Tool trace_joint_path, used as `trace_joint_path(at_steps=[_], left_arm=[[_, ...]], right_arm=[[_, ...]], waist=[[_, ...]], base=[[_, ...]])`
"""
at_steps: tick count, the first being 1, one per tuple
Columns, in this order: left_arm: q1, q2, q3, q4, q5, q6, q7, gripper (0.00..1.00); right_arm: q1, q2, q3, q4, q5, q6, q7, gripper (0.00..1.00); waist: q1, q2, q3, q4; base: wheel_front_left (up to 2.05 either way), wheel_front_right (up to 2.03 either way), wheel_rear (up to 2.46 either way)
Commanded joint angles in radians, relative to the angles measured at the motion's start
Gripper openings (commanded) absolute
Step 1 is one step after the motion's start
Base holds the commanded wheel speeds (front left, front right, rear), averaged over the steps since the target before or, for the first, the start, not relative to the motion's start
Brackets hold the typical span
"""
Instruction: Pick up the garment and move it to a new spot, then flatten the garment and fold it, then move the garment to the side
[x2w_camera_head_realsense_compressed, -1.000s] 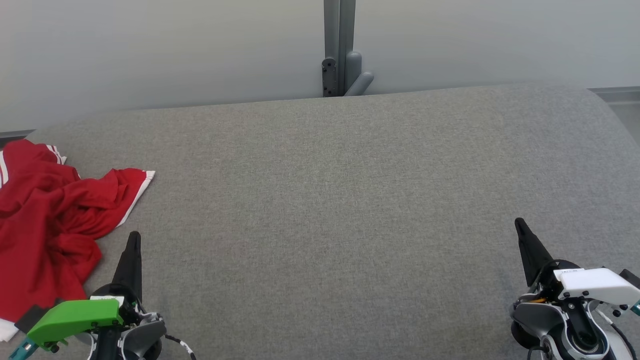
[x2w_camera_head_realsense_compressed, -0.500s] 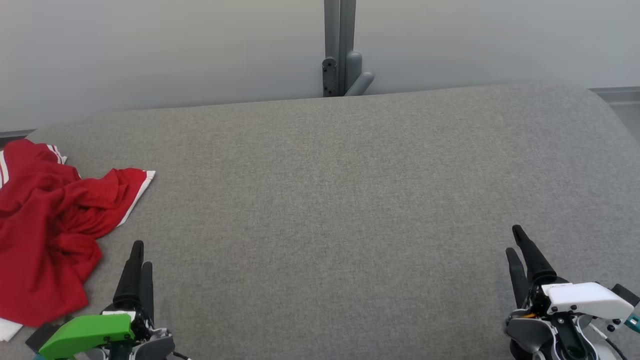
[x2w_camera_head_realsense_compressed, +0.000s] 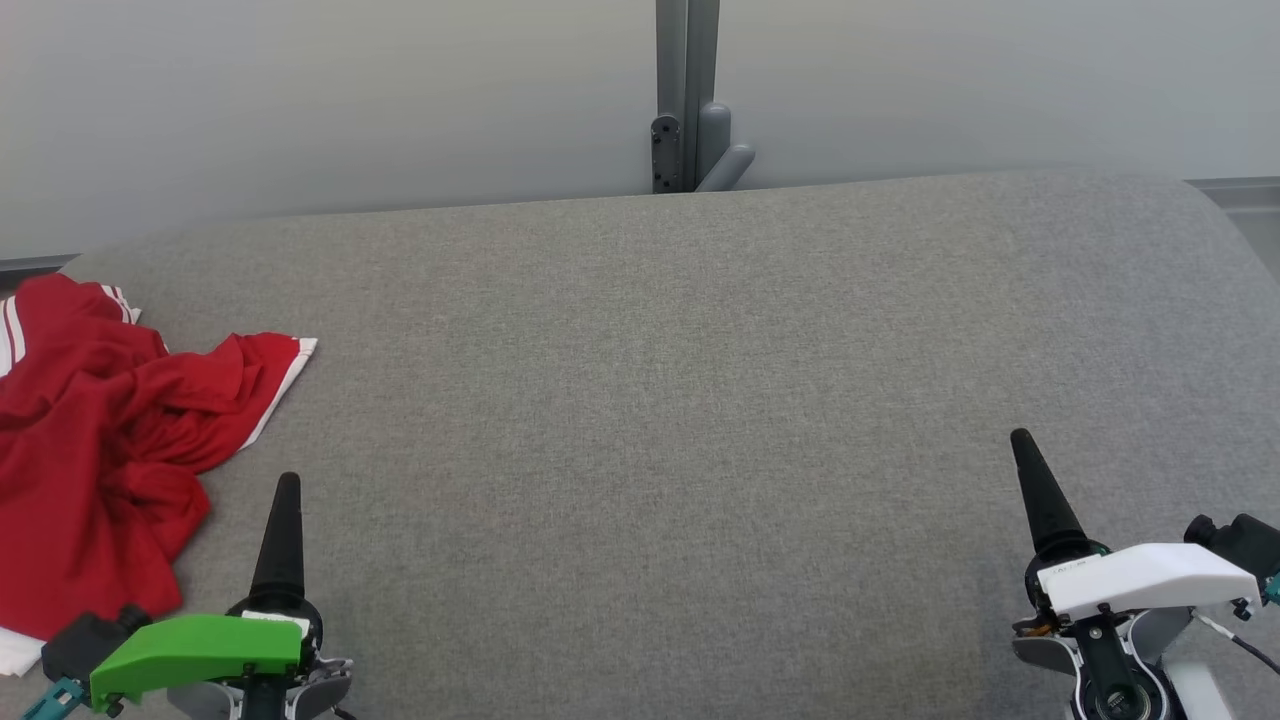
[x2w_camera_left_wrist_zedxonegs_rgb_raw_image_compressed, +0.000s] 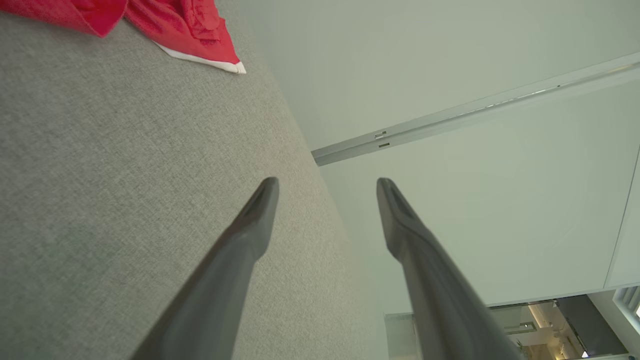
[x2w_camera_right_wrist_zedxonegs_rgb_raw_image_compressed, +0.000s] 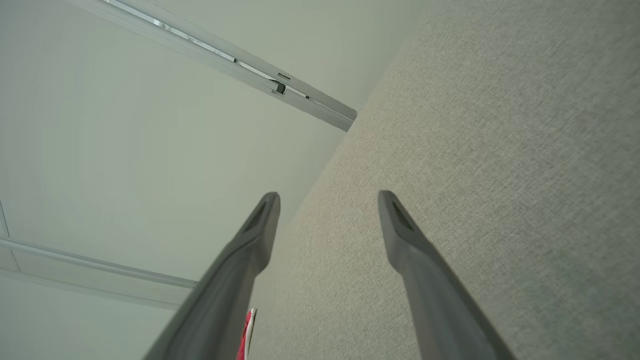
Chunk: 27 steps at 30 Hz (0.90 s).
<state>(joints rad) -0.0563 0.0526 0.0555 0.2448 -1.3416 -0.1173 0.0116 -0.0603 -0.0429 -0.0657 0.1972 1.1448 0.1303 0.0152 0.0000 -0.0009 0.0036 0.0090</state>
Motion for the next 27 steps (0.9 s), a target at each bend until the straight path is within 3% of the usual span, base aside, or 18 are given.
trace_joint_path(at_steps=[1, 27], left_arm=[[-0.009, 0.016, -0.007, -0.021, 0.069, 0.003, -0.012, 1.0], [0.016, 0.036, -0.043, -0.041, 0.573, -0.012, -0.109, 1.0]], right_arm=[[-0.004, -0.009, 0.004, -0.029, -0.072, 0.0, -0.013, 1.0], [0.017, -0.005, 0.031, -0.064, -0.565, 0.0, -0.111, 1.0]], waist=[[0.0, 0.0001, 0.0, 0.001], [0.0, 0.0003, -0.002, 0.008]], base=[[0.0, 0.0, 0.0], [0.0, 0.0, 0.0]])
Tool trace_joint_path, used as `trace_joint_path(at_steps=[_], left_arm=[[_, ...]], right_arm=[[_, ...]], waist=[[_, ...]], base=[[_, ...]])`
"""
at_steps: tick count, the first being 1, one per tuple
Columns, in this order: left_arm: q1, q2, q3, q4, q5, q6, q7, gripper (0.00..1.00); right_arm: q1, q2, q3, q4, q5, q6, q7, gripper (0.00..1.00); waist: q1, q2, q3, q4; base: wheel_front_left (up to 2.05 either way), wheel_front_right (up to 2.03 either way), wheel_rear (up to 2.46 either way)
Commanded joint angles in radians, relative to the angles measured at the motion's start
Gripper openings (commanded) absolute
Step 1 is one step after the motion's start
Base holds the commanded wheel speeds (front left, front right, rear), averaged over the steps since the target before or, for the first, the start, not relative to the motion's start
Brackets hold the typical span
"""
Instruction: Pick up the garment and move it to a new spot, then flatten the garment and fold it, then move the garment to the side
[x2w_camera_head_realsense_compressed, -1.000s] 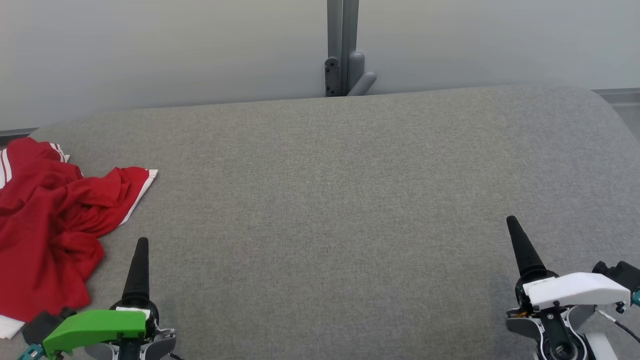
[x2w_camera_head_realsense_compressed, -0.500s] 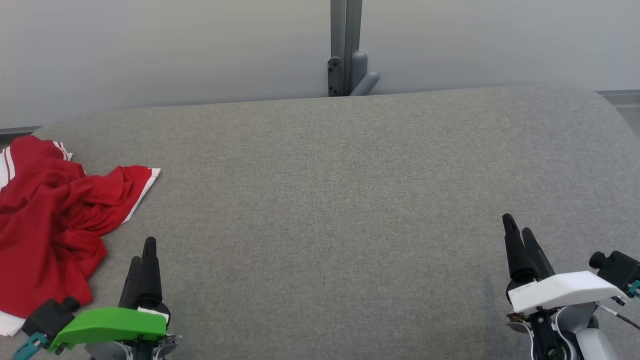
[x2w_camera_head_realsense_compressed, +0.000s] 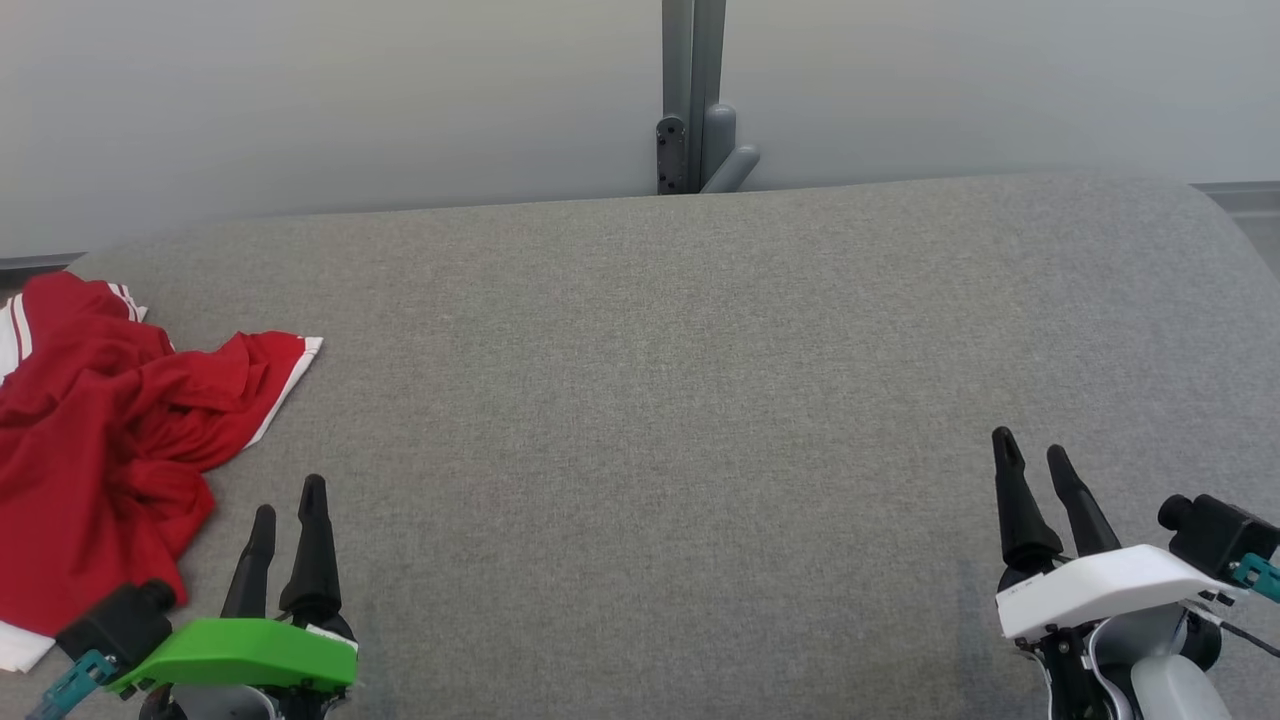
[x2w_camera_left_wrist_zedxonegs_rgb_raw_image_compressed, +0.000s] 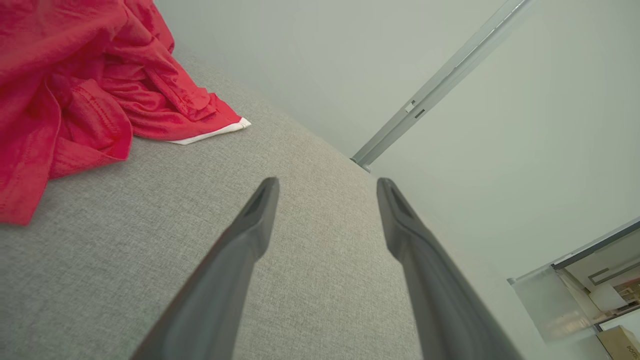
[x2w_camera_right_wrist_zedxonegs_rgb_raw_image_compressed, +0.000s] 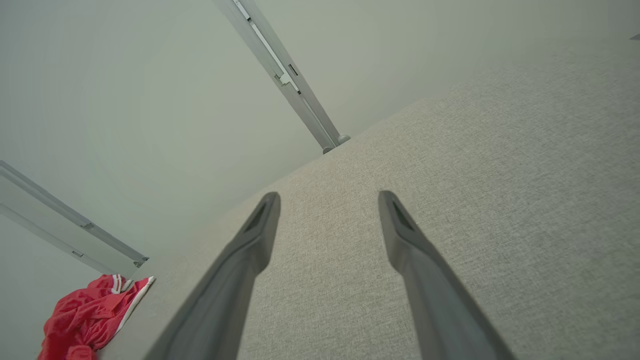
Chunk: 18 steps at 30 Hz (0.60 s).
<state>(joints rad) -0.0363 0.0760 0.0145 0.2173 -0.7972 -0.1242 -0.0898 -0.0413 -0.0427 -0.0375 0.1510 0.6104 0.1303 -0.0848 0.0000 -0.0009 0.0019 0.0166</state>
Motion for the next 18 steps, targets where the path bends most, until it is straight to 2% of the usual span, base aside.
trace_joint_path(at_steps=[1, 18], left_arm=[[-0.003, 0.014, -0.003, -0.013, 0.042, -0.005, -0.011, 1.0], [0.01, 0.051, -0.047, 0.003, 0.227, -0.006, -0.057, 1.0]], right_arm=[[-0.001, -0.006, 0.004, -0.018, -0.045, 0.0, -0.014, 1.0], [-0.007, -0.007, -0.015, -0.017, -0.253, 0.0, -0.061, 1.0]], waist=[[0.0, 0.0003, -0.001, 0.0], [0.0, 0.0005, 0.001, 0.002]], base=[[0.0, 0.0, 0.0], [0.0, 0.0, 0.0]])
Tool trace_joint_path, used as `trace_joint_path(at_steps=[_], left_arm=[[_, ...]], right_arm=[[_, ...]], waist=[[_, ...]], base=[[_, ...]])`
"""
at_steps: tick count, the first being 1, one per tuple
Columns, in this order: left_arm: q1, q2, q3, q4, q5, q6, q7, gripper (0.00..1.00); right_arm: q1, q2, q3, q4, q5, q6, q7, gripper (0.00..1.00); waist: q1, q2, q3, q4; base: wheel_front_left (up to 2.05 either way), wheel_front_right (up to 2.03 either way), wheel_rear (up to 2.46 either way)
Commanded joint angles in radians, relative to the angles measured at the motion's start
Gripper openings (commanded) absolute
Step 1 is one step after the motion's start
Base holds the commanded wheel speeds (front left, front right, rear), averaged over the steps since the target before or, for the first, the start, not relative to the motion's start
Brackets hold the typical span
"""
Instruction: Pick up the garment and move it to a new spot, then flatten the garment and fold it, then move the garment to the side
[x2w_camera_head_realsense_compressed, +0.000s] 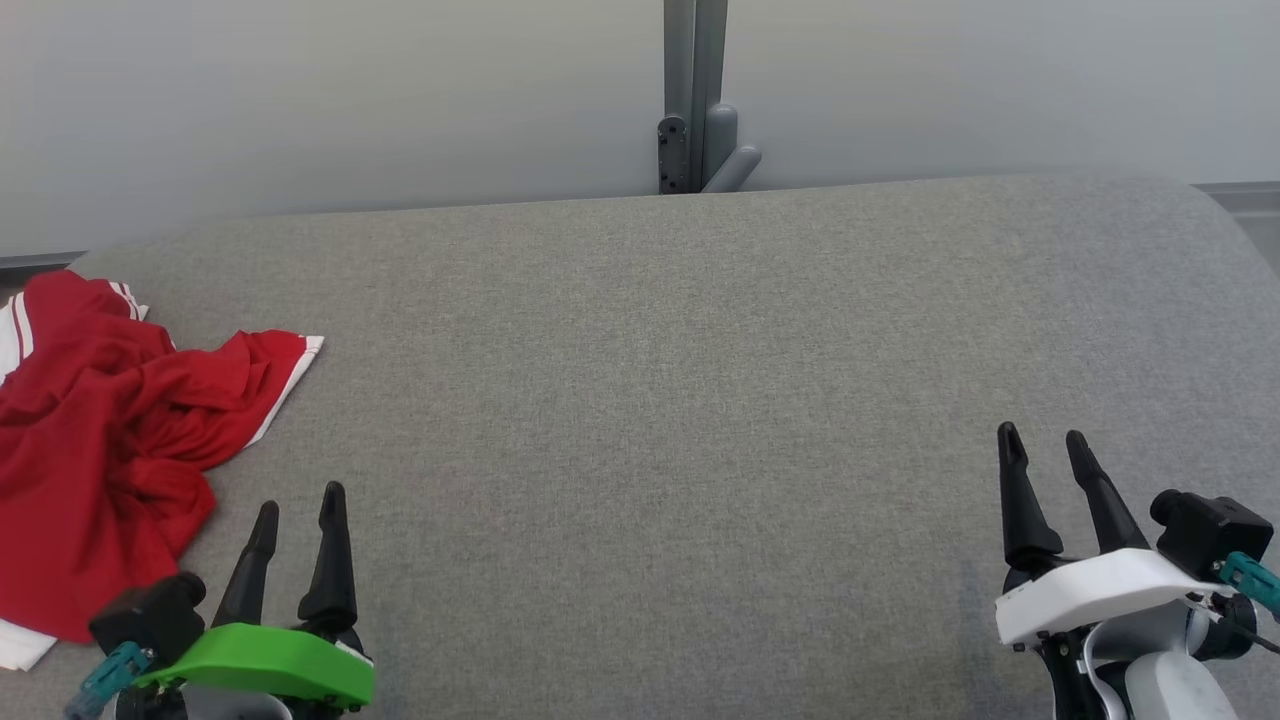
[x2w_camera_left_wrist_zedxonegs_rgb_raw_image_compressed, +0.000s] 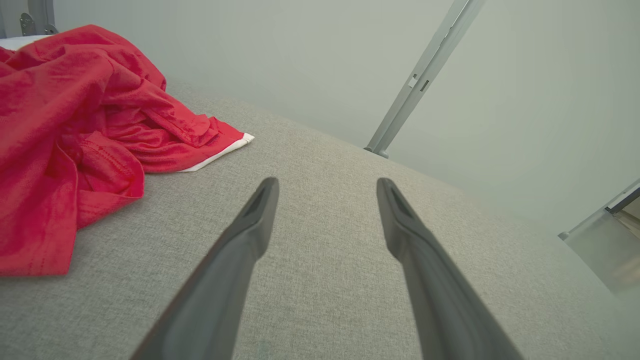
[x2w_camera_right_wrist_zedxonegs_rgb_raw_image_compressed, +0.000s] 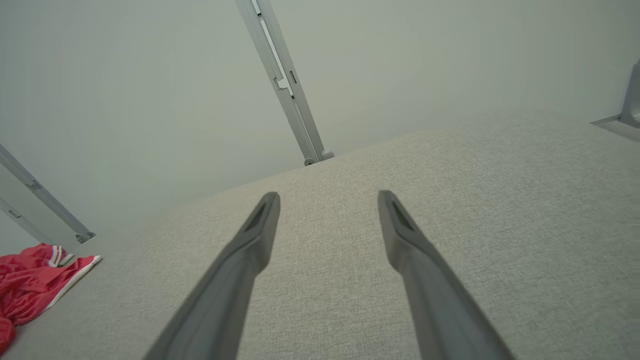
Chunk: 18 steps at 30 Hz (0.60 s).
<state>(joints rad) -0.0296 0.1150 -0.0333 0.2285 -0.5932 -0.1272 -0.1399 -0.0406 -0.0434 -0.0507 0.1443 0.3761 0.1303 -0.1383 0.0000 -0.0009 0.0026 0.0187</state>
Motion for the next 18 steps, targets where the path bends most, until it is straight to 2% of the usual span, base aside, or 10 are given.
trace_joint_path(at_steps=[1, 18], left_arm=[[0.005, 0.015, -0.001, -0.007, 0.033, -0.003, -0.009, 1.0], [0.013, 0.032, -0.015, -0.012, 0.194, -0.004, -0.051, 1.0]], right_arm=[[-0.007, -0.006, -0.006, -0.009, -0.027, 0.0, -0.009, 1.0], [0.0, -0.008, -0.035, -0.019, -0.19, 0.0, -0.052, 1.0]], waist=[[0.0, 0.0005, 0.0, 0.0], [0.0, 0.0006, 0.005, -0.004]], base=[[0.0, 0.0, 0.0], [0.0, 0.0, 0.0]])
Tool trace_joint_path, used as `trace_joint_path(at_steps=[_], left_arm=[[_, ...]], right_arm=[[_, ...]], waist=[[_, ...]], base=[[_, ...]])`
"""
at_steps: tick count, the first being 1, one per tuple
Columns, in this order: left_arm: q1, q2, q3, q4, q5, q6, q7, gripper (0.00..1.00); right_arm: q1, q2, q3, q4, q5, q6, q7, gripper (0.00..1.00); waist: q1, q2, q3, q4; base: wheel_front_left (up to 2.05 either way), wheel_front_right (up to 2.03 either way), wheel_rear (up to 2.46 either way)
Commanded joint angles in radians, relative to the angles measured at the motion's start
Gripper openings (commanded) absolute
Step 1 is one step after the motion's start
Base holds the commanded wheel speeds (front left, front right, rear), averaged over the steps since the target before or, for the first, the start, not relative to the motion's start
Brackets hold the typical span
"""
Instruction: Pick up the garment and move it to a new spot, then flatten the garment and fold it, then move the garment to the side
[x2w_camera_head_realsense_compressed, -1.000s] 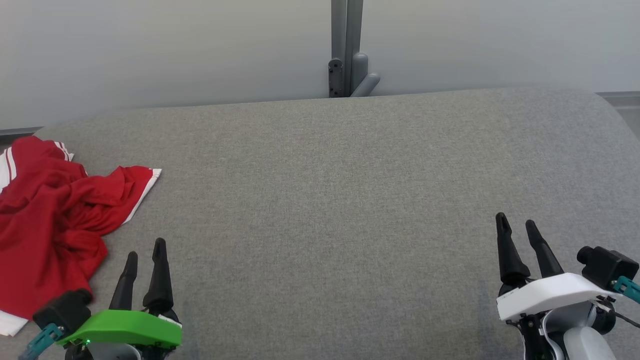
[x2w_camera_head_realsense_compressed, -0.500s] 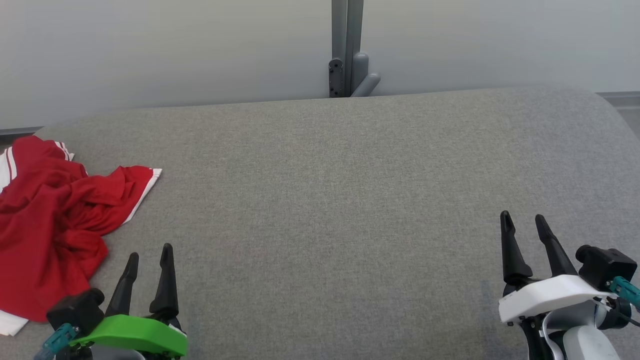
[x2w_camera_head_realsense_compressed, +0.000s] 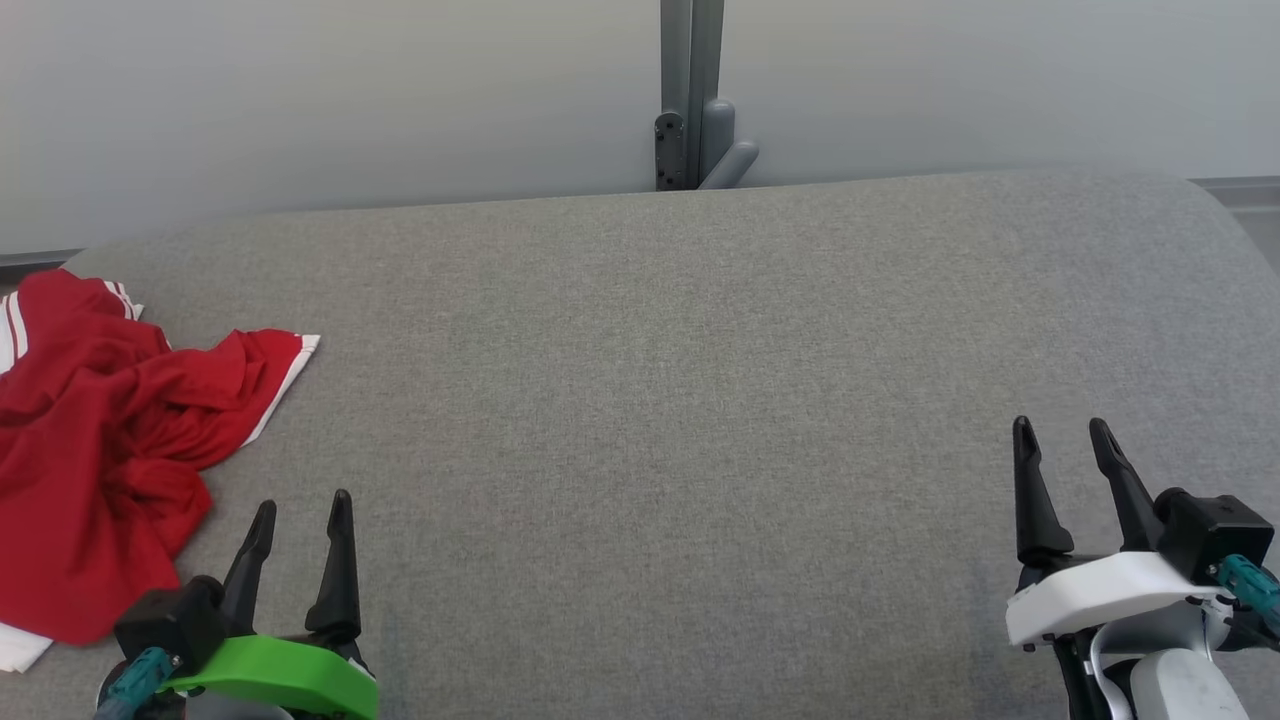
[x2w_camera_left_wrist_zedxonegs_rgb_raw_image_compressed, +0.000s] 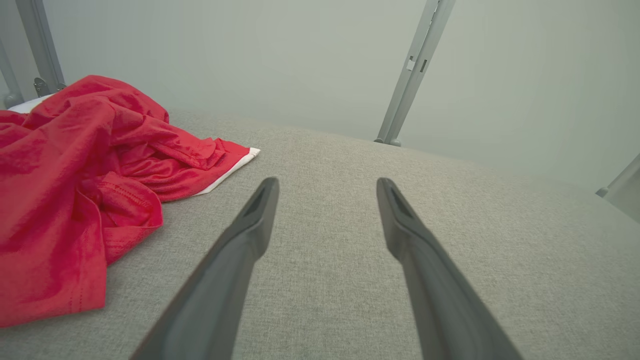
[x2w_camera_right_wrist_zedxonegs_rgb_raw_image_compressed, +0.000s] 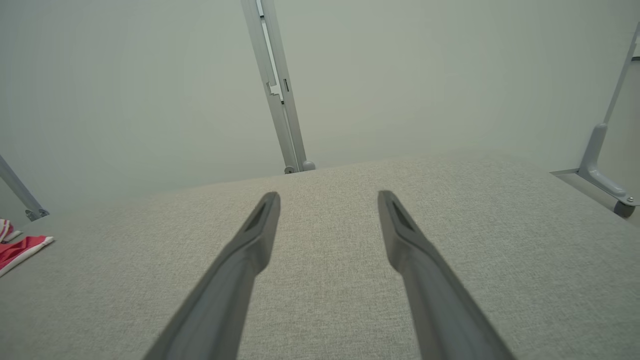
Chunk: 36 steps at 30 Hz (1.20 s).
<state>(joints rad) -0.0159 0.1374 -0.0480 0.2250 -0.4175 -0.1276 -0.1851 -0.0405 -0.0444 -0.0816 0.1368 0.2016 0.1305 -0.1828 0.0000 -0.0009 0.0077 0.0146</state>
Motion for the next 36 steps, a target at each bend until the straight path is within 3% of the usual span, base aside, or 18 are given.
trace_joint_path(at_steps=[1, 36], left_arm=[[-0.001, 0.01, 0.0, -0.009, 0.029, -0.004, -0.008, 1.0], [0.019, 0.024, -0.008, 0.002, 0.239, -0.004, -0.074, 1.0]], right_arm=[[-0.001, -0.007, -0.007, -0.011, -0.01, 0.0, -0.01, 1.0], [0.024, -0.008, -0.011, 0.019, -0.228, 0.0, -0.078, 1.0]], waist=[[0.0, 0.0006, 0.001, -0.001], [0.0, 0.0008, 0.004, -0.001]], base=[[0.0, 0.0, 0.0], [0.0, 0.0, 0.0]])
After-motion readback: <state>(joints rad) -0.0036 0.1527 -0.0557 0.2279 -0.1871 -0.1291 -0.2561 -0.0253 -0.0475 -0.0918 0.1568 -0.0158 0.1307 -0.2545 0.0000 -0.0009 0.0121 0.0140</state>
